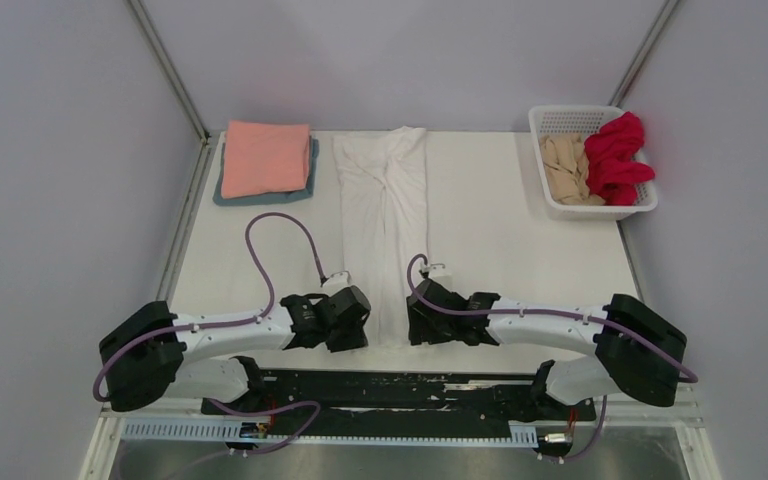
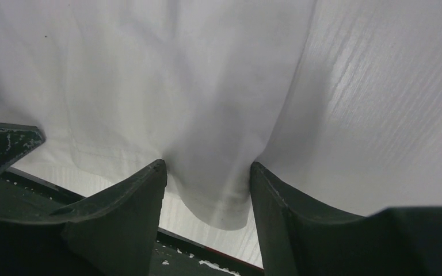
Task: Fold and stack the t-shirts
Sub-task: Grab the bottom of the folded rectangular tshirt with both arms
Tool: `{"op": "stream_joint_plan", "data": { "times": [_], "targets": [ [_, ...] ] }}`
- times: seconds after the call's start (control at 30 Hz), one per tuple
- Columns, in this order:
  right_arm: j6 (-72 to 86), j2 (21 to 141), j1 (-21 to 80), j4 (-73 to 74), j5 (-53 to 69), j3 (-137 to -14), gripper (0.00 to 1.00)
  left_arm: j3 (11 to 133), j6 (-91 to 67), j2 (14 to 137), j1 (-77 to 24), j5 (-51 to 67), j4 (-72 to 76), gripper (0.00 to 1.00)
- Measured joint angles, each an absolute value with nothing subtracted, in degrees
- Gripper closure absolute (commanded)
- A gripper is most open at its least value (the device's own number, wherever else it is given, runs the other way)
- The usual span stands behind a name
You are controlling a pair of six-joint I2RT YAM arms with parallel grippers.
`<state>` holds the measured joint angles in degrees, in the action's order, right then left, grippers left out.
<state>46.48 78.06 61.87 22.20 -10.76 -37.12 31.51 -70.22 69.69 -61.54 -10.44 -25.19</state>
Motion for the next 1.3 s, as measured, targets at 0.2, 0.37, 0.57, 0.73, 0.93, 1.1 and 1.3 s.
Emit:
{"op": "stream_joint_plan", "data": {
  "times": [0.2, 0.37, 0.57, 0.73, 0.93, 1.1, 1.3],
  "targets": [
    [47.37, 77.82, 61.87, 24.14, -12.91, -36.82, 0.66, 32.34, -71.92, 72.18, -61.54, -11.51, -25.08, 1.00],
    [48.47, 74.81, 61.87, 26.98, -13.89, -34.81, 0.93, 32.27, -73.36, 71.79, -61.54, -11.94, -25.89, 1.00],
    [49.74, 72.62, 61.87, 27.31, -13.65, -33.23, 1.00, 31.90, -73.43, 70.98, -61.54, -11.86, -26.61, 1.00],
    [49.89, 69.63, 61.87, 27.53, -13.87, -31.27, 1.00, 31.42, -73.45, 69.87, -61.67, -11.86, -27.73, 1.00],
    [47.66, 56.47, 61.80, 29.41, -12.08, -27.59, 1.00, 28.21, -73.08, 63.61, -61.78, -11.25, -29.50, 1.00],
    [46.15, 51.72, 61.80, 27.92, -6.59, -23.83, 1.00, 22.26, -71.48, 57.54, -61.84, -6.46, -24.49, 1.00],
    [46.46, 50.74, 61.80, 27.83, -1.76, -20.40, 1.00, 20.43, -71.05, 56.60, -62.98, -2.61, -21.08, 1.00]
  ]
}}
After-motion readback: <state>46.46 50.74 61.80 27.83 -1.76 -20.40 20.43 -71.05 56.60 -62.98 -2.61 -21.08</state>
